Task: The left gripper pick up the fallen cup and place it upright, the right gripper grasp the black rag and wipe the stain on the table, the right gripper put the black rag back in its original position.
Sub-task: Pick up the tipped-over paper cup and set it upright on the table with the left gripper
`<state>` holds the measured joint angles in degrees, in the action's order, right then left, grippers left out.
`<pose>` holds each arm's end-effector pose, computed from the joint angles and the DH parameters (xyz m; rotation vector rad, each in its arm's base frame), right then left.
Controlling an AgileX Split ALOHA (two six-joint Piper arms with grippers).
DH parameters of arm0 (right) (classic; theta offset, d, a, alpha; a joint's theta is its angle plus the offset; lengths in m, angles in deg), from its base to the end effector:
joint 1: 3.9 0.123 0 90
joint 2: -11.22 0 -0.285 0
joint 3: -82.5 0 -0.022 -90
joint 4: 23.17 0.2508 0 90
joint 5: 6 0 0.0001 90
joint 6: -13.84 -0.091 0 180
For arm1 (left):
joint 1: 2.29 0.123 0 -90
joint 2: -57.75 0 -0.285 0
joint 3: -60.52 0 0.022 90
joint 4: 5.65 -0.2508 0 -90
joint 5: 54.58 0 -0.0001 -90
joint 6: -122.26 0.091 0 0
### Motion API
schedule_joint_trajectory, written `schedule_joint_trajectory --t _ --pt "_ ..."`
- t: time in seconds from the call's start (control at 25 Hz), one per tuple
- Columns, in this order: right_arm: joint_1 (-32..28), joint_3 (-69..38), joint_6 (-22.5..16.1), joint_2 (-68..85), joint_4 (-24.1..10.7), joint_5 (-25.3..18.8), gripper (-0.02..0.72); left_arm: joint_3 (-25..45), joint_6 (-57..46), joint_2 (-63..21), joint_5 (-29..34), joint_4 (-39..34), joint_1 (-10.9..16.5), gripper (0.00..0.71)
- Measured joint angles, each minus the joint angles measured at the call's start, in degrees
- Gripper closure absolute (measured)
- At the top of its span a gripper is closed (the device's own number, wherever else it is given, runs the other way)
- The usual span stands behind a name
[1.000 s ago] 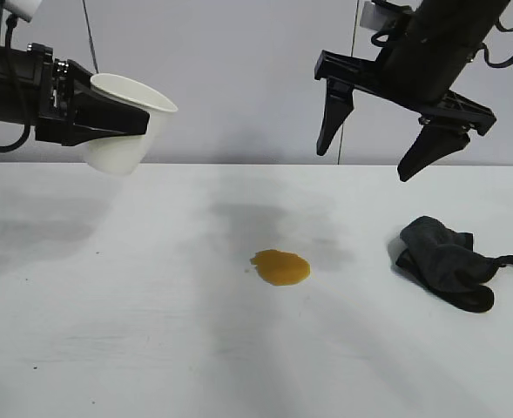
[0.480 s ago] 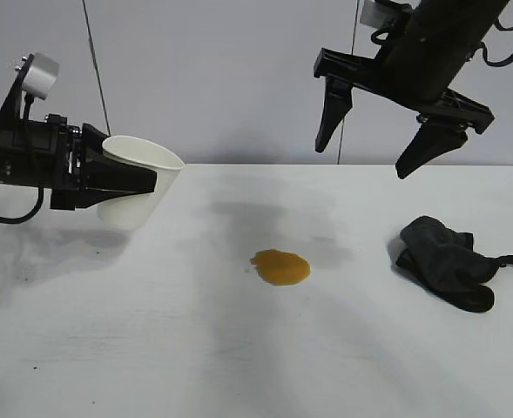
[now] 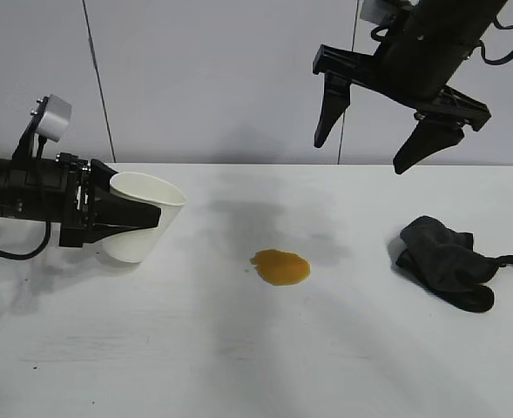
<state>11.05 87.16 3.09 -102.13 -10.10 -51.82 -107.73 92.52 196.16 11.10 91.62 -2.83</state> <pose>0.3799 0.1167 0.2445 0.0668 2.7246 0.4026 0.3839 -0.0859 0.0784 1.1726 1.5756 -0.8317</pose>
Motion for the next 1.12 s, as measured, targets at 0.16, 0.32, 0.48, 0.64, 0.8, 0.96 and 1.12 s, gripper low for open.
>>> schedule_joint_trajectory --t 0.16,0.32,0.48,0.64,0.8,0.96,1.12 --pt "0.0 0.0 0.0 0.0 0.0 0.4 0.081 0.0 0.0 1.0 0.1 0.0 0.0 0.284" --pt "0.0 0.0 0.1 0.0 0.0 0.4 0.081 0.0 0.0 1.2 0.0 0.0 0.0 0.284" --pt "0.0 0.0 0.1 0.0 0.0 0.4 0.081 0.0 -0.5 1.2 0.0 0.0 0.0 0.207" --pt "0.0 0.0 0.1 0.0 0.0 0.3 0.081 0.0 -1.4 1.2 0.0 0.0 0.0 0.080" --pt "0.0 0.0 0.1 0.0 0.0 0.3 0.081 0.0 -5.3 1.1 0.0 0.0 0.0 0.053" --pt "0.0 0.0 0.1 0.0 0.0 -0.5 0.081 0.0 -17.4 -1.1 0.0 0.0 0.3 0.051" --pt "0.0 0.0 0.1 0.0 0.0 -1.0 0.081 0.0 -26.5 -7.3 -3.3 -3.1 0.5 0.044"
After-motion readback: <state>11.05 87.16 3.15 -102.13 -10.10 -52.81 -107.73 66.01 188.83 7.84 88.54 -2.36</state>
